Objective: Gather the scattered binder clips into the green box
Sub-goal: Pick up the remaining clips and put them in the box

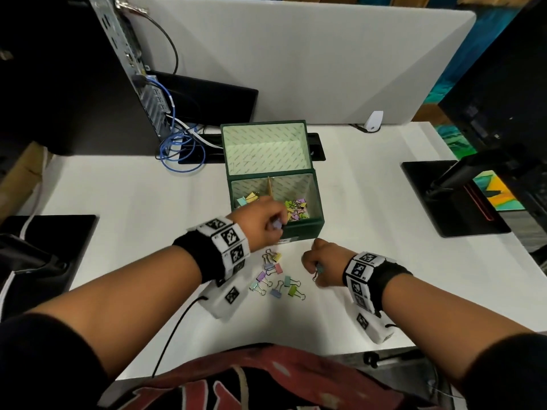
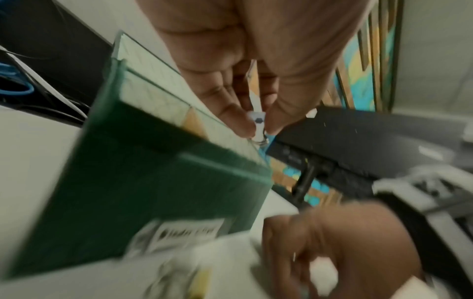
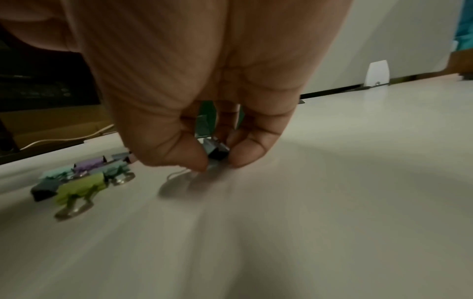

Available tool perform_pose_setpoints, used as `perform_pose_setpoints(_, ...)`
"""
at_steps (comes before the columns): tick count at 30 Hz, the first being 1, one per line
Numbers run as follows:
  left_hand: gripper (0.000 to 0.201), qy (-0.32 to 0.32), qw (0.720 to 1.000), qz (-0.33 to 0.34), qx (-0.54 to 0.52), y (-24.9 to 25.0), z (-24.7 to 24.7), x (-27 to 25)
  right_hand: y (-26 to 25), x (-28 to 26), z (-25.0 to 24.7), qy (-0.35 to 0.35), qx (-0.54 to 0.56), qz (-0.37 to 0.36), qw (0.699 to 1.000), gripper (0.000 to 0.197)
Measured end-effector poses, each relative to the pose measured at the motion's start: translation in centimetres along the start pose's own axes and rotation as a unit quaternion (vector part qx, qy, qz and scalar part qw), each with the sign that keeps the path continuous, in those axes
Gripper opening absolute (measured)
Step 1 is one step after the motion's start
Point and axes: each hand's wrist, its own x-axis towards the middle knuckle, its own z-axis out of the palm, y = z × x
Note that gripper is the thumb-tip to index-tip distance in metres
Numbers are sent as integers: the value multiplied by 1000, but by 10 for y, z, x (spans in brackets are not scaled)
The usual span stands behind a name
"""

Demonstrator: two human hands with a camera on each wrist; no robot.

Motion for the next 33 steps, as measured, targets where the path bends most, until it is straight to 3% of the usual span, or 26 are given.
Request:
perform_pose_setpoints(4, 48, 85, 987, -30, -131, 11, -13, 18, 6, -5, -2, 14, 37, 16, 999, 19)
perform_pose_setpoints(7, 50, 90, 989, -49, -109, 3, -13, 16, 10, -8, -3, 19, 40, 22, 999, 22)
perform_pose_setpoints(12, 22, -61, 997, -40, -28, -19, 6, -10, 13, -13, -7, 41, 77, 27, 996, 27)
perform_pose_setpoints(16, 28, -161, 982, -57, 79, -38, 24, -26, 4, -22, -38, 132, 147, 7, 980, 28)
perform_pose_setpoints(21, 44, -224, 959, -54, 167, -48, 40, -36, -16, -15, -89, 290, 265, -38, 919, 24)
perform_pose_setpoints(29, 49, -207, 960, -33, 186, -47, 48, -36, -24, -15, -67, 262, 171, -86, 946, 24)
perform_pose_setpoints(33, 59, -216, 958, -16, 189, -48, 53, -37, -28, -14, -38, 104, 34, -108, 988, 28)
